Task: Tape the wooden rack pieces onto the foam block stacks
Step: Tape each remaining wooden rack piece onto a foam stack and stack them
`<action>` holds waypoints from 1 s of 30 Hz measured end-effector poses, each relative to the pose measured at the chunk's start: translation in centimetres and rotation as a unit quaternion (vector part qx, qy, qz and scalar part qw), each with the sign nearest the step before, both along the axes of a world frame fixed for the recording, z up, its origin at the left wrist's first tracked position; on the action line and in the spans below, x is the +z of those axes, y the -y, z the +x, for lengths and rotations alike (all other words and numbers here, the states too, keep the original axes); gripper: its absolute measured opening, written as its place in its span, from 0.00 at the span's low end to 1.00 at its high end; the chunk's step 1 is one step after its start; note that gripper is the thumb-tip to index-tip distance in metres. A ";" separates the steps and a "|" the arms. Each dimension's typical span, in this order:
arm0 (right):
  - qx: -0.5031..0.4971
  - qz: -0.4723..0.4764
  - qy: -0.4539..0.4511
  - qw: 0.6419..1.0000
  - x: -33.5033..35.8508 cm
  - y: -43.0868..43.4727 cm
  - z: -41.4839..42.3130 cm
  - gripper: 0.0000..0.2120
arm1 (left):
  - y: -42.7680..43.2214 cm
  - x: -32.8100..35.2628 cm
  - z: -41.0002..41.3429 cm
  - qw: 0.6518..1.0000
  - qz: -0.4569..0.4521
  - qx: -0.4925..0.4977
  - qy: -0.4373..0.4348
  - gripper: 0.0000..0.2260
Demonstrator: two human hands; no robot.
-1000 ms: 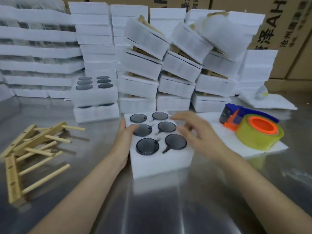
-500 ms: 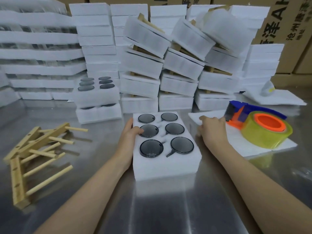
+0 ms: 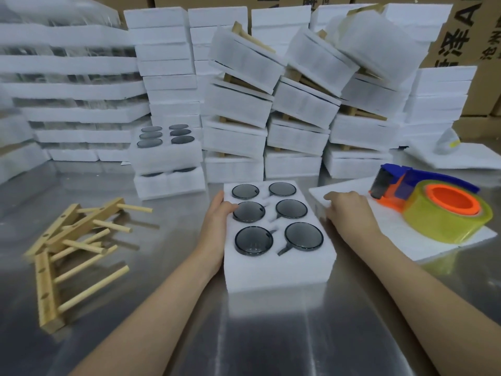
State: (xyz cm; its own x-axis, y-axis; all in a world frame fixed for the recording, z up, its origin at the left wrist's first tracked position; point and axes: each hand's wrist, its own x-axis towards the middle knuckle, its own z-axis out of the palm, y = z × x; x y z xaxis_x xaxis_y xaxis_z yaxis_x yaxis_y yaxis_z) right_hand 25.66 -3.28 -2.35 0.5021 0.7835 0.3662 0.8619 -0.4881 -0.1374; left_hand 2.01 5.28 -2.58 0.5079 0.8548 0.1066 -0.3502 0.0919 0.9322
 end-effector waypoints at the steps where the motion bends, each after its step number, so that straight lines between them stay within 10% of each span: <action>1: 0.014 0.060 -0.033 0.998 0.1 0.2 0.0 0.16 | 0.0 0.1 0.0 1.000 -0.002 0.003 -0.003 0.18; 5: 0.073 0.394 -0.115 0.909 1.7 2.6 -0.9 0.07 | 0.1 0.4 0.2 0.999 -0.027 0.021 0.006 0.16; 9: 0.210 0.503 -0.050 0.837 4.8 3.7 -4.8 0.06 | 0.3 0.5 0.4 0.996 -0.086 0.021 -0.008 0.14; 17: 0.462 0.148 -0.119 0.866 4.4 6.5 -10.5 0.07 | 0.1 0.9 -0.5 0.994 -0.094 0.038 0.037 0.22; 24: 0.201 0.235 -0.395 0.865 4.5 5.0 -7.7 0.15 | 1.5 1.4 -0.7 0.999 -0.017 0.007 -0.034 0.16; 30: 0.119 0.202 -0.605 0.761 2.7 4.6 -6.0 0.25 | 2.1 1.3 -0.6 0.996 0.013 -0.039 -0.082 0.24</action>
State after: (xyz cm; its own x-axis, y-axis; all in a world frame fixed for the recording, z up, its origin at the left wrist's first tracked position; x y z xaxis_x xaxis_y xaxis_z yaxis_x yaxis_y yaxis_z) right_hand 19.69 -7.92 0.36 0.5244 0.8513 -0.0157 0.0439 -0.0454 -0.9980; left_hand 1.43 3.20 -1.30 0.5854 0.8098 0.0393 -0.1867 0.0875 0.9785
